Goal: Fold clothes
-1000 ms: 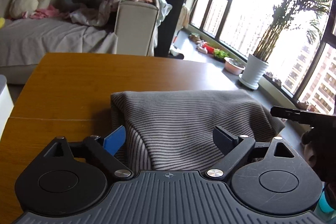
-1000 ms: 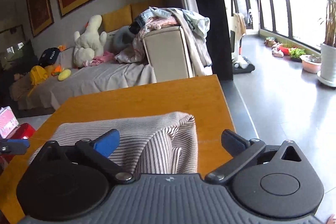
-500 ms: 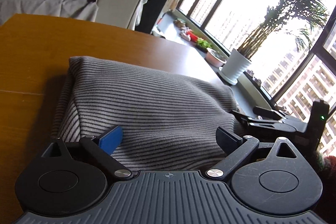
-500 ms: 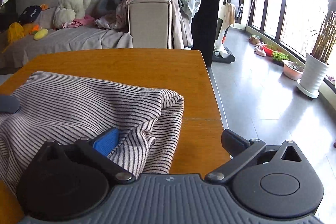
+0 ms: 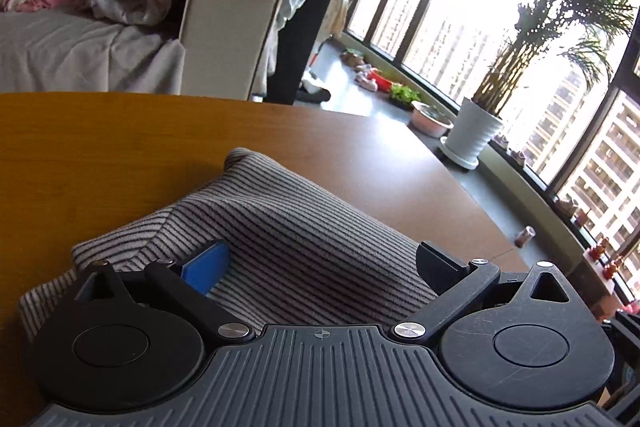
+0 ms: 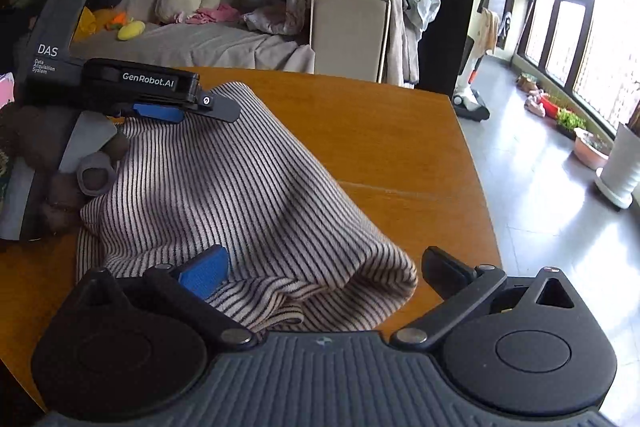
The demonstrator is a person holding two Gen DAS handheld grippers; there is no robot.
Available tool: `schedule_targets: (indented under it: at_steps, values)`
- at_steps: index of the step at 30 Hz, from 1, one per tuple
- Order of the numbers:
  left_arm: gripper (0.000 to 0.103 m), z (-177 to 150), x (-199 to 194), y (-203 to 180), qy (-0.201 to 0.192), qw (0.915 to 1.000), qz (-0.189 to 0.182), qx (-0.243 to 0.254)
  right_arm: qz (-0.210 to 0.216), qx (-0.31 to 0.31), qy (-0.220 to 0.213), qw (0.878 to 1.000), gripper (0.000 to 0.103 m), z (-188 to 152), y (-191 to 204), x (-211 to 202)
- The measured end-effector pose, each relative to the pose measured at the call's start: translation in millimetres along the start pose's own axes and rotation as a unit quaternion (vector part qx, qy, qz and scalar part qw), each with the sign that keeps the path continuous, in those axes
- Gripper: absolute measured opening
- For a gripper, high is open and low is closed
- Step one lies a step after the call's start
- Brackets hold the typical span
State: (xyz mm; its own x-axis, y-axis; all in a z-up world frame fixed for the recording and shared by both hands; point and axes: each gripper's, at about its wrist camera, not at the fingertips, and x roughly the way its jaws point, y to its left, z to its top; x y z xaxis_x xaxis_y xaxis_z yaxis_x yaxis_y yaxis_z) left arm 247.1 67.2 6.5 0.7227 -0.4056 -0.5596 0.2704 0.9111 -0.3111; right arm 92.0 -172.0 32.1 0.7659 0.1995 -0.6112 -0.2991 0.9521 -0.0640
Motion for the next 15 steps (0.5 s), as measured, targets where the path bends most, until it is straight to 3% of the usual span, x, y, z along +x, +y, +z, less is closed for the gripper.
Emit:
schedule_targets:
  at_steps: [3, 7, 11, 14, 15]
  values:
    - [0.102, -6.9, -16.9, 3.0, -0.005, 0.9997, -0.004, -0.024, 0.002, 0.041, -0.030, 0.999, 0.103, 12.7, -19.3, -10.7]
    - [0.102, -17.6, -51.1, 9.9, -0.016, 0.9977, -0.015, -0.064, 0.005, 0.098, -0.034, 0.995, 0.103, 19.9, -41.8, 4.3]
    - [0.099, -28.4, -75.5, 4.8, -0.008, 0.9953, -0.064, -0.073, -0.026, 0.060, 0.013, 0.998, 0.103, 8.3, -29.5, 45.6]
    - [0.084, -39.9, -78.3, -3.8, 0.018, 0.9925, -0.103, -0.064, -0.047, 0.035, 0.009, 0.998, 0.103, -3.4, -18.5, 58.2]
    - [0.084, -43.3, -77.1, -5.8, 0.022, 0.9923, -0.106, -0.059, -0.046, 0.039, 0.009, 0.998, 0.103, -3.6, -19.3, 58.6]
